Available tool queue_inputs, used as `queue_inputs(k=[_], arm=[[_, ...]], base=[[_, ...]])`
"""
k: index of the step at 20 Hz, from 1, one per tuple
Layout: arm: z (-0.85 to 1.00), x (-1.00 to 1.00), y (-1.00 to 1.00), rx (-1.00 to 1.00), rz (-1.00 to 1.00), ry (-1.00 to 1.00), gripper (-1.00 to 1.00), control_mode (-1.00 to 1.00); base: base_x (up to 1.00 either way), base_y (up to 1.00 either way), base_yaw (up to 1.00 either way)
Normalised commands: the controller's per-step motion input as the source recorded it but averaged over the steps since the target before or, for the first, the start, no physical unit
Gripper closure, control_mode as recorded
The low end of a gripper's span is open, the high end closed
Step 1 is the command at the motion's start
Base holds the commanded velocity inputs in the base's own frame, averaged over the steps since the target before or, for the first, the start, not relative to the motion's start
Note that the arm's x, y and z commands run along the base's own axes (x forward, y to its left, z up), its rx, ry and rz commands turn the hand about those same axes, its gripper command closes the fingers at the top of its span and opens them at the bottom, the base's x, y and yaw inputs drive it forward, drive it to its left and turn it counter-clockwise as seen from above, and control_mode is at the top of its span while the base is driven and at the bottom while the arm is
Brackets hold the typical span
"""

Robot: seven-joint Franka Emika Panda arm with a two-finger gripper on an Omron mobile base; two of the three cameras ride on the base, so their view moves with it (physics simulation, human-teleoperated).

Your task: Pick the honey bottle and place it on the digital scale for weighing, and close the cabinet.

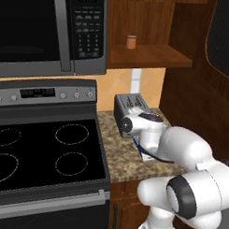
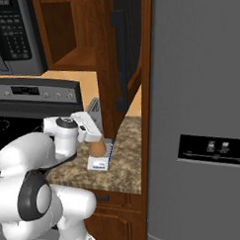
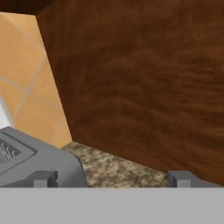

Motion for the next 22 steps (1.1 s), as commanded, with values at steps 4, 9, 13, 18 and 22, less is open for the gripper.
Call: queue_inputs(k=[4, 9, 13, 18, 22], arm=[[0.55, -0.28, 0.0, 0.0, 0.0, -0.13, -1.0, -1.0], [0.83, -0.64, 0.05, 0.02, 0.01, -0.11, -1.0, -1.0], [1.0, -0.79, 0.16, 0.14, 0.02, -0.04, -1.0, -1.0], [0.99, -0.9, 0.14, 0.34, 0.0, -0.06, -1.0, -1.0], [0.89, -0.99, 0.21, 0.42, 0.0, 0.0, -1.0, -1.0]], base=[[0.0, 0.0, 0.0], [0.0, 0.0, 0.0], [0.0, 0.0, 0.0], [0.0, 0.0, 0.0], [0.0, 0.0, 0.0]])
